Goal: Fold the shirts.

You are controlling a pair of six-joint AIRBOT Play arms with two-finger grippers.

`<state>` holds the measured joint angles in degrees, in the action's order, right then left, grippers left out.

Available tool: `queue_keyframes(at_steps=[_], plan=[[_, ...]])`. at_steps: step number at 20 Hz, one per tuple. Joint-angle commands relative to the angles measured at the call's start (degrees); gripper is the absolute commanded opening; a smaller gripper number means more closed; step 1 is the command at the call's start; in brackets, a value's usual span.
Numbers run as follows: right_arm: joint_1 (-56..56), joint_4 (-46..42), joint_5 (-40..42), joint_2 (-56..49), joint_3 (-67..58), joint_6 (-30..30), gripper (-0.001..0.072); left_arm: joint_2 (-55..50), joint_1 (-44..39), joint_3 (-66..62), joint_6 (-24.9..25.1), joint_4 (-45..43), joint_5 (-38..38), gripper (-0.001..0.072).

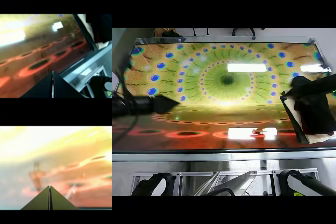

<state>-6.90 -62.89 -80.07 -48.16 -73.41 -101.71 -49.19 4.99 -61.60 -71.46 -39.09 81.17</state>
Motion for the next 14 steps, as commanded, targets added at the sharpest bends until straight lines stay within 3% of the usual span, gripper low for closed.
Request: queue_keyframes(at_steps=[1, 3, 14], plan=[[22.9, -0.5, 20.5, 10.6, 27.2, 0.4, 0.0024, 11.6, -9.7, 22.4, 0.5, -3.6, -10.5, 0.0018], [28.0, -0.1, 27.6, 12.2, 35.1, -0.7, 0.0024, 15.5, -13.4, 29.2, -0.1, -3.4, -12.7, 0.0018], [28.4, 1.2, 26.7, 11.7, 35.6, -0.1, 0.0023, 17.9, -15.0, 31.1, -1.5, -3.4, -14.9, 0.0018]])
